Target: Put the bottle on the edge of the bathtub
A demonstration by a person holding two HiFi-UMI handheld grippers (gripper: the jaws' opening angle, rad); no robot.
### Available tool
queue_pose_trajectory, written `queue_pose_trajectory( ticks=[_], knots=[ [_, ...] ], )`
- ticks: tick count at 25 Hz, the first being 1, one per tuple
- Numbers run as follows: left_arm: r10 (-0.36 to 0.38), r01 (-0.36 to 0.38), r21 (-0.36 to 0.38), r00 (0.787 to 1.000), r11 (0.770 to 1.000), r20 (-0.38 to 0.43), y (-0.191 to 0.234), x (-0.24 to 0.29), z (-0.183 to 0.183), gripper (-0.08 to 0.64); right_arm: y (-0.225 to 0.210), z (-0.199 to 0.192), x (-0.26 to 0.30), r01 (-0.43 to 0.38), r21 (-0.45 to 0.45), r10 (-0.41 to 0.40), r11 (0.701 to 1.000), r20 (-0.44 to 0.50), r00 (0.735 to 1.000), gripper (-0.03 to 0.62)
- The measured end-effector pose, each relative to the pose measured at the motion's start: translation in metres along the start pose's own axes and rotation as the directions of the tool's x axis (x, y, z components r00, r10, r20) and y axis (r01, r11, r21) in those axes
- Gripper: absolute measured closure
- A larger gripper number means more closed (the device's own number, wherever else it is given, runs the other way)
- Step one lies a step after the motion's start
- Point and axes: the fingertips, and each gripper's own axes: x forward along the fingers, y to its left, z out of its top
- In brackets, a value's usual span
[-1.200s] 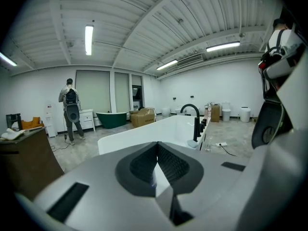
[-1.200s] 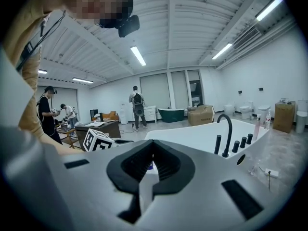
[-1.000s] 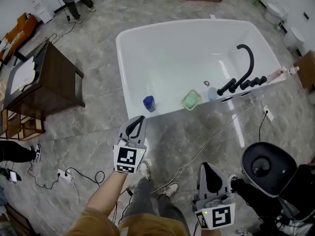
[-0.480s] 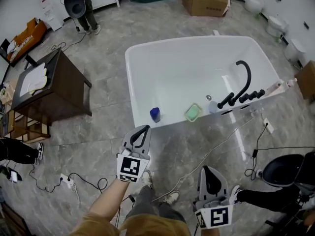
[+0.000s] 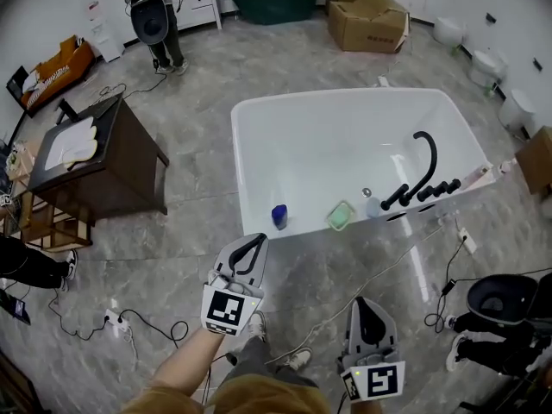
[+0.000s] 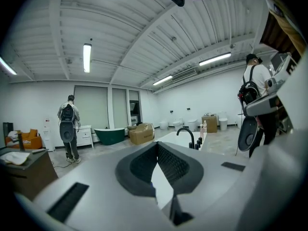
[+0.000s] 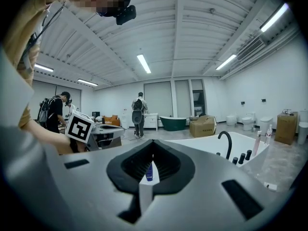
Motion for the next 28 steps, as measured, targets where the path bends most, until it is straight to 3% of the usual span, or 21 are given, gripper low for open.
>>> queue_pose_trajectory(
  ticks=[4, 9, 18, 28],
  knots=[
    [0.005, -0.005, -0.023, 1.000, 1.000, 0.013, 0.001, -0.014, 0.020, 0.554, 0.001, 0.007, -0.003, -0.001, -0.003, 0.001, 1.000, 0.007, 1.000, 0.597],
    [-0.003, 0.002, 0.029, 0.999, 1.000, 0.036, 0.004, -0.028, 0.035, 0.554, 0.000, 0.013, -0.006, 0.001, 0.001, -0.001, 1.000, 0.014, 1.000, 0.597],
    [0.017, -0.015, -0.038, 0.998, 0.999, 0.061, 0.015, -0.058, 0.072, 0.554, -0.002, 0.030, -0.003, 0.000, -0.002, 0.000, 1.000, 0.027, 1.000, 0.597],
    [0.027, -0.022, -0.059, 0.997, 0.998, 0.075, 0.026, -0.095, 0.095, 0.554, -0.012, 0.043, -0.001, 0.027, -0.010, -0.027, 1.000, 0.040, 0.999, 0.597]
  ],
)
